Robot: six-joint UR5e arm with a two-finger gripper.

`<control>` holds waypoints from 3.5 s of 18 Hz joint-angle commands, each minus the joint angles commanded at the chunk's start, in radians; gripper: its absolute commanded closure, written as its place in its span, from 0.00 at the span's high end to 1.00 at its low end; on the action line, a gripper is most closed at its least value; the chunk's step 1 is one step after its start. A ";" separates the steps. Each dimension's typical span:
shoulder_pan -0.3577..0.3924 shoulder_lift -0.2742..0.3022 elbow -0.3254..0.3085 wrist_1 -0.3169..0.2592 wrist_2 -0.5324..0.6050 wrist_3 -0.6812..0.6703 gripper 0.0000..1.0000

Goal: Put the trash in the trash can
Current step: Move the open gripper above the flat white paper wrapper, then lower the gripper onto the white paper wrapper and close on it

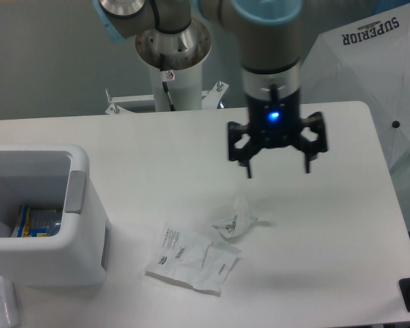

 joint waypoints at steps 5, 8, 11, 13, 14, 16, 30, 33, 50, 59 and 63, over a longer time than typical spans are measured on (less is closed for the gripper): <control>0.003 -0.018 -0.003 0.006 0.011 0.000 1.00; 0.002 -0.034 -0.017 0.003 0.020 -0.002 1.00; -0.003 -0.087 -0.026 0.064 -0.014 -0.008 1.00; -0.008 -0.118 -0.043 0.126 -0.014 -0.012 1.00; -0.008 -0.133 -0.048 0.149 -0.014 -0.014 1.00; -0.015 -0.146 -0.078 0.182 -0.009 -0.011 1.00; -0.123 -0.242 -0.281 0.414 -0.009 -0.282 1.00; -0.147 -0.281 -0.278 0.411 -0.008 -0.474 1.00; -0.205 -0.345 -0.284 0.405 -0.002 -0.709 1.00; -0.224 -0.391 -0.253 0.410 0.034 -0.710 1.00; -0.224 -0.396 -0.252 0.411 0.034 -0.709 1.00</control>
